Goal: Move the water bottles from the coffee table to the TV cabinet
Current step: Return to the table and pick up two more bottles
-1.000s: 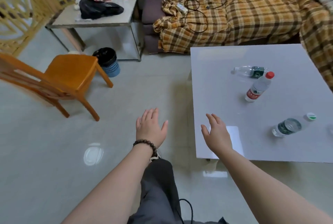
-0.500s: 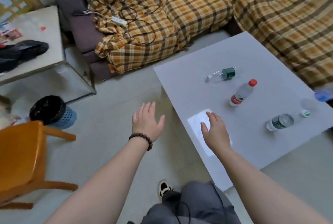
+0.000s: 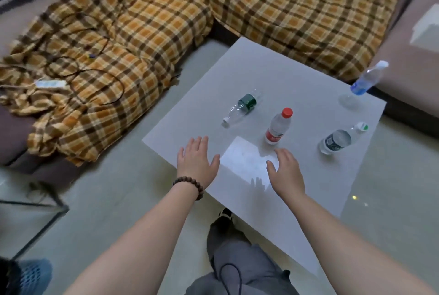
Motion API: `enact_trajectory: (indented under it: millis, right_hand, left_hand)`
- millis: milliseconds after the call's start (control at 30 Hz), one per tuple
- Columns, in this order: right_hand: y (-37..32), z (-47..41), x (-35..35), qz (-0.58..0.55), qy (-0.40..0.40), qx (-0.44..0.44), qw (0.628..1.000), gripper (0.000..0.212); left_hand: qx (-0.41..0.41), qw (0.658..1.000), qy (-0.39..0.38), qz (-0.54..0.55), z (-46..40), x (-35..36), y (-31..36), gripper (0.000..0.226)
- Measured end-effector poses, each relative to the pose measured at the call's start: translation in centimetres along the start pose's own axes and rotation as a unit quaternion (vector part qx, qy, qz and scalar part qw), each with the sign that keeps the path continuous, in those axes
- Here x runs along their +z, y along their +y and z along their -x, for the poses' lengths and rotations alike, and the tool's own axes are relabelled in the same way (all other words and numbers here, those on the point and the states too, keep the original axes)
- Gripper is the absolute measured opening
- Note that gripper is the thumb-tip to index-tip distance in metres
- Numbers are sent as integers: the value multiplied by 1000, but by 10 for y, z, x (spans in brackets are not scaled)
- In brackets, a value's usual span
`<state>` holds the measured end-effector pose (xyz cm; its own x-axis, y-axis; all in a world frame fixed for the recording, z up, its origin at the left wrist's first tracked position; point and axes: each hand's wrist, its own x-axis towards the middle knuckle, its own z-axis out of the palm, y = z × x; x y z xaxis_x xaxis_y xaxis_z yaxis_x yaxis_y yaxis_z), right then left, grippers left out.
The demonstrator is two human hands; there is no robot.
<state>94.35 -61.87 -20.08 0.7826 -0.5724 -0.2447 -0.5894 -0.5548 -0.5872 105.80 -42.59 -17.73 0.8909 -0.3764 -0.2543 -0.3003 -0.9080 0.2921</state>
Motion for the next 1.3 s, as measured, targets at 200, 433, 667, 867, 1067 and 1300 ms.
enact_trajectory:
  millis: [200,433,667,867,1067,1300]
  right_hand:
    - [-13,-35,-1,-36,33,58,997,47]
    - [-22,-56,-4,-79,70,140,985,51]
    - [-24,-75,2,-150,141,227,952,67]
    - [-19,-115,24,-239,174,255,921,97]
    - [-1,-161,53,-284,241,294,880,104]
    - [8,-188,67,-303,267,286,869,66]
  left_hand:
    - [61,997,-19,-40,-73,-25,10,65]
    - [130,989,-47,-54,-121,-37,24,64]
    - [193,975,-78,-76,-167,-34,19,63]
    - [246,960,-95,-97,-220,-16,17,64]
    - [277,945,-129,-121,-259,20,11,65]
    - [292,938,-148,-113,-282,48,3,66]
